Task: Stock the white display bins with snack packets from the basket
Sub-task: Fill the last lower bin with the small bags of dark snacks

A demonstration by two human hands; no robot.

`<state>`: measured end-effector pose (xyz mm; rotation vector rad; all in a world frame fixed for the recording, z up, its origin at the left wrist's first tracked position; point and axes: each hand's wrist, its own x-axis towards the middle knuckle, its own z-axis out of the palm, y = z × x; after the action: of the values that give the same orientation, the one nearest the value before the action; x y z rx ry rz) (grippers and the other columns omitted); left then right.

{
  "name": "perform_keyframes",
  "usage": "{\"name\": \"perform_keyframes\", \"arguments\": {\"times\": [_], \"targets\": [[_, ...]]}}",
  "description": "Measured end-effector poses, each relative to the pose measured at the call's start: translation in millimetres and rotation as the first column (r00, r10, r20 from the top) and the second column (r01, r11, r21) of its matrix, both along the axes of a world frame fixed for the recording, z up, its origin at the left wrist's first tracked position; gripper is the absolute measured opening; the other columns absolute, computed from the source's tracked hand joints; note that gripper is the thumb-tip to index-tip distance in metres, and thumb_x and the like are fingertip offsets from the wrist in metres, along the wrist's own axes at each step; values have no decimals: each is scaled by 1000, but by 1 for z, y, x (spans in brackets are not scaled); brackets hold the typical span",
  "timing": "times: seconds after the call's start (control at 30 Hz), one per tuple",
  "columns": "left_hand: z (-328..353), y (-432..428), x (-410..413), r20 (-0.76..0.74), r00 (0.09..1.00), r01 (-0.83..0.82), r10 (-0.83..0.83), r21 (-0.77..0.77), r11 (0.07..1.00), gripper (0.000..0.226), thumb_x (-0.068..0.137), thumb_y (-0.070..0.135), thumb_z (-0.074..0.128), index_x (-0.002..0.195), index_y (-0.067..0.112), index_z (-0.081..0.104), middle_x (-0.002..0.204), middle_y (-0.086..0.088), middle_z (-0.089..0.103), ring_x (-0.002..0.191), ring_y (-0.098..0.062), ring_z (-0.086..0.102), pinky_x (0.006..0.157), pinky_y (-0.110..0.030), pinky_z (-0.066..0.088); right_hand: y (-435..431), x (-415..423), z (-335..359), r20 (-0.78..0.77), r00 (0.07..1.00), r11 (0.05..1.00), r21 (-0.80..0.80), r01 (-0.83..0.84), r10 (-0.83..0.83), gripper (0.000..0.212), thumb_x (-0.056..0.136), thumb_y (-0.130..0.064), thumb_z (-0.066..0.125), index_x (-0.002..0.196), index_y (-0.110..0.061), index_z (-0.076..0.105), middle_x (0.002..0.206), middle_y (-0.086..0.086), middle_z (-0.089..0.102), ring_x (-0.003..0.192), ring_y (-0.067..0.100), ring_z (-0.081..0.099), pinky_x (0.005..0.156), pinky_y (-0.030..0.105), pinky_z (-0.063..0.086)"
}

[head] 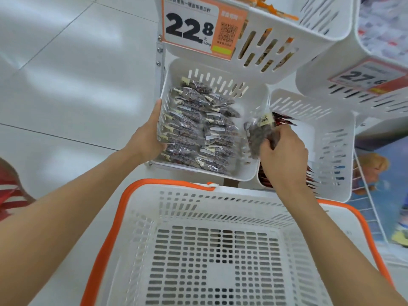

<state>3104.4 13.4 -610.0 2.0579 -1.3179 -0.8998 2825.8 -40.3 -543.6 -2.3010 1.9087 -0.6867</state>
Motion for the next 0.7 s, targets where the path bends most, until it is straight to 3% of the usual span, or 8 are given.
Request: {"name": "perform_keyframes", "arguments": {"times": [0.1,0.2,0.3,0.4,0.5,0.6,0.7], "targets": [[0,0,1,3,1000,3,-3,9,1000,113,87,-1,65,147,48,-18,126,-23,58,83,-34,64,74,-50,57,5,-4,-2,-158,985,994,76,75,-63,18,91,-26,57,92,-10,49,75,3,54,65,24,44,56,31,29],[1,-1,-1,0,1000,-4,4,20,1000,112,88,0,64,147,48,-18,123,-23,60,80,-33,64,72,-48,57,2,1,-16,-322,947,971,229,67,10,25,92,-32,59,96,-8,55,83,7,60,71,26,48,60,31,35],[0,-1,-1,-7,1000,-7,7,19,1000,112,88,0,64,147,47,-18,124,-22,59,77,-31,63,71,-47,56,-9,4,-20,-235,971,945,325,37,43,28,90,-36,61,83,-8,61,74,5,60,73,28,58,58,30,39],[-2,-1,1,-10,1000,0,0,-9,1000,111,88,1,65,149,45,-17,132,-21,56,72,-27,62,65,-41,53,-21,1,-20,-138,990,913,408,22,38,38,89,-27,59,58,-5,58,52,5,52,54,26,55,47,28,39],[-3,0,1,-19,1000,9,-10,-31,999,111,88,0,66,149,45,-16,140,-18,51,70,-25,59,60,-33,48,-24,6,-36,-219,971,868,496,21,101,23,89,-17,60,72,-3,66,63,10,65,65,24,66,63,34,57],[-4,0,1,-33,999,6,-7,-41,999,111,88,0,65,148,46,-16,143,-16,48,63,-17,55,50,-26,42,-30,15,-56,-230,966,794,605,47,118,11,88,-6,64,83,3,64,62,11,67,72,25,71,71,35,59],[-5,0,1,-41,999,10,-12,-46,999,111,88,1,65,148,48,-16,145,-14,47,63,-16,55,50,-26,42,-34,15,-49,-191,977,754,655,54,96,18,86,-12,70,91,3,61,66,11,69,71,22,72,66,29,56]]}}
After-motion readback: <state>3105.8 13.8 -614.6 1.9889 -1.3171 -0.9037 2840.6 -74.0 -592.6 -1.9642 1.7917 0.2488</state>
